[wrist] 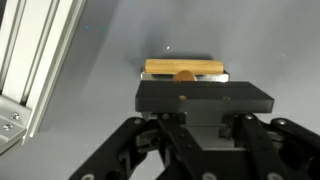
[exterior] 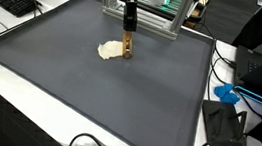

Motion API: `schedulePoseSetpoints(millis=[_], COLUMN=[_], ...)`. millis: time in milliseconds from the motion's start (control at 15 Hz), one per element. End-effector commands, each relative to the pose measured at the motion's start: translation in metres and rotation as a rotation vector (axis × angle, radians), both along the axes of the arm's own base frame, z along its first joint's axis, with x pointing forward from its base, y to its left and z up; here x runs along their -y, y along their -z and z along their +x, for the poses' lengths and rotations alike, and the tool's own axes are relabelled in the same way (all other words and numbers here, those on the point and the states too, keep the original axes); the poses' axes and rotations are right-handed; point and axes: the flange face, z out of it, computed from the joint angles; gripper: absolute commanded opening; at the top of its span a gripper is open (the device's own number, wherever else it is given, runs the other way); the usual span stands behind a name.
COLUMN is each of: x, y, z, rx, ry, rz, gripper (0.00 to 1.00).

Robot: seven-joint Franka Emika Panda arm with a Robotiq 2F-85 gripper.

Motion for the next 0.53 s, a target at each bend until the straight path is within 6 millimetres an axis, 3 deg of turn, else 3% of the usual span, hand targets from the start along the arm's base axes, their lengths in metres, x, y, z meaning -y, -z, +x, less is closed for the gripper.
schedulePoseSetpoints(millis=[0,467], x=[-0.005,0.004], y=[0.011,-0.012], z=[-0.004,0.002], rx=[-0.04,-0.024], ry=[-0.097,-0.411], rz=[0.025,-0.036], gripper=[0.22,0.22])
